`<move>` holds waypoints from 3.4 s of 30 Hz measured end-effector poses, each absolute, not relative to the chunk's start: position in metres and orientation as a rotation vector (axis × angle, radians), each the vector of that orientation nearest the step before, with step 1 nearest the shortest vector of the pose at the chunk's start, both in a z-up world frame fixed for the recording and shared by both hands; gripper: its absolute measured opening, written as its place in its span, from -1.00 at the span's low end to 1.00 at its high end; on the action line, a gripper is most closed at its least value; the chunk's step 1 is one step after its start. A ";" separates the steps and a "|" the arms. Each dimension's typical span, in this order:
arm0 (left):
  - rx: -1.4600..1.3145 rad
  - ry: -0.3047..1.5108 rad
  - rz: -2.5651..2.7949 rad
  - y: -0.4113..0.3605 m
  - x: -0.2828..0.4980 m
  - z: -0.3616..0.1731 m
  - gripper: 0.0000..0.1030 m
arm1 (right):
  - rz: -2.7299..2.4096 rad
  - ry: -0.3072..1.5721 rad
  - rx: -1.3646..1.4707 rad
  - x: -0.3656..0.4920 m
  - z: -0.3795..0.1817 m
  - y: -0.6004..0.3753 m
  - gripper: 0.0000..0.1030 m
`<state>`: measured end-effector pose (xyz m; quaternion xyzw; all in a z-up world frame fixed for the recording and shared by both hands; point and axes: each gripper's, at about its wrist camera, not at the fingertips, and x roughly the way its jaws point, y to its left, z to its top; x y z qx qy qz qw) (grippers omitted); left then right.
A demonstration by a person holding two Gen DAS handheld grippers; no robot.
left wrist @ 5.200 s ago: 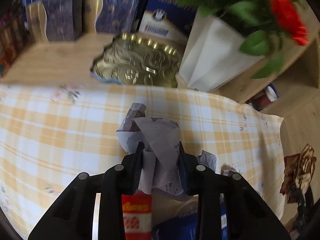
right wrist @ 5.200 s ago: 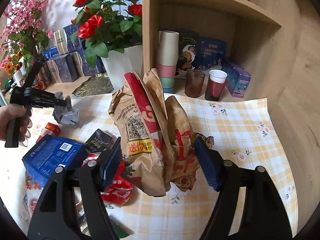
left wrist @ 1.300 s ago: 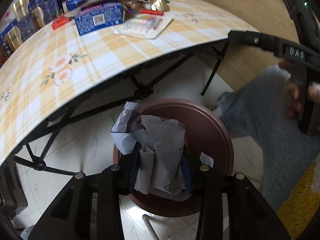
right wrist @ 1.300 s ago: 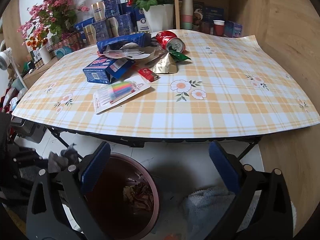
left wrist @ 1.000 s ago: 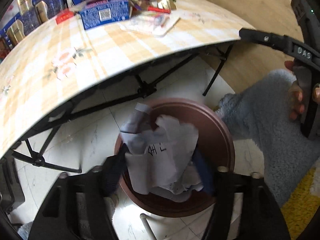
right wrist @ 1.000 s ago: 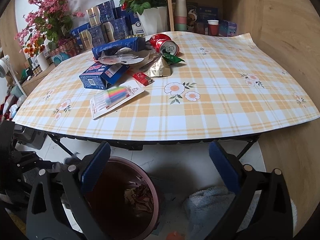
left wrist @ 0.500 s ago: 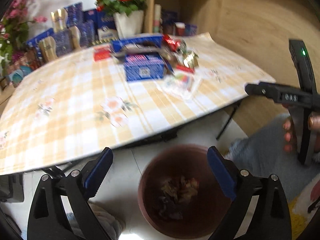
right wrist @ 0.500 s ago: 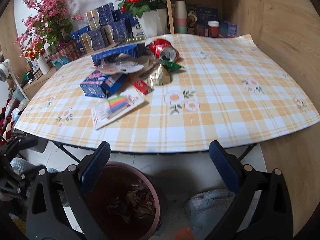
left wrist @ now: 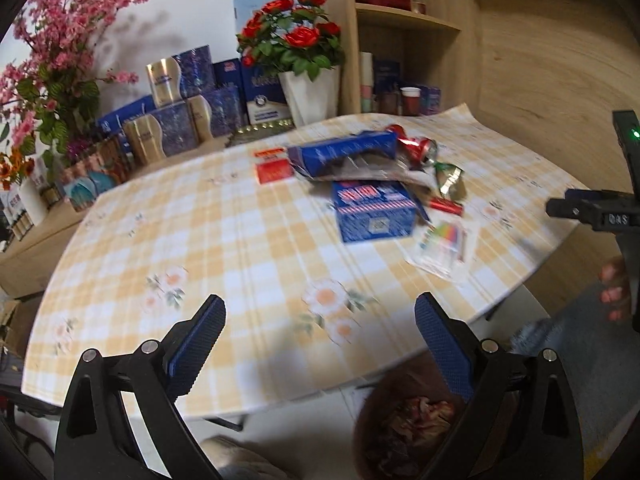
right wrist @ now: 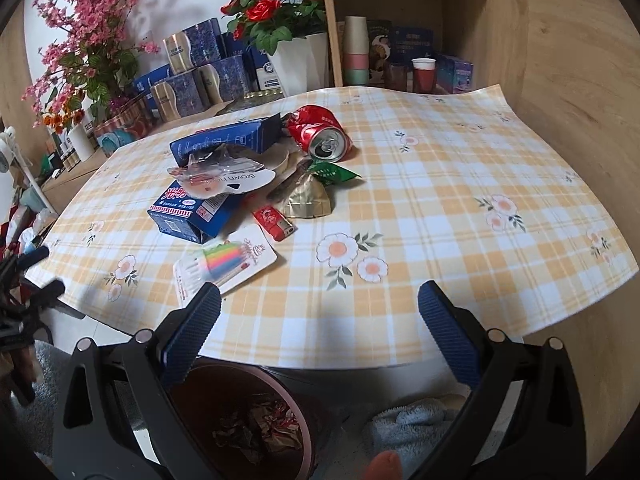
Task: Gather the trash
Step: 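Move both tools back over the table toward the blue box, then grasp the blue box with the left tool while the right tool reaches the red can, then grasp the red crushed can with the right tool and lift it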
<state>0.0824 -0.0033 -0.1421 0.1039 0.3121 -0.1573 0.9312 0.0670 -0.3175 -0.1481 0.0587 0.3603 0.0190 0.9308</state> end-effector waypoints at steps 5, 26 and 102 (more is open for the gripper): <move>0.220 0.615 -0.302 0.000 0.105 -0.129 0.81 | 0.054 0.767 0.118 0.084 -0.149 -0.318 0.89; 0.554 0.632 -0.440 -0.103 0.255 -0.116 0.81 | -0.026 0.777 0.186 0.149 -0.154 -0.354 0.89; 0.029 0.872 -0.487 -0.032 0.349 -0.113 -0.73 | 0.042 1.177 0.125 0.407 -0.173 -0.320 0.21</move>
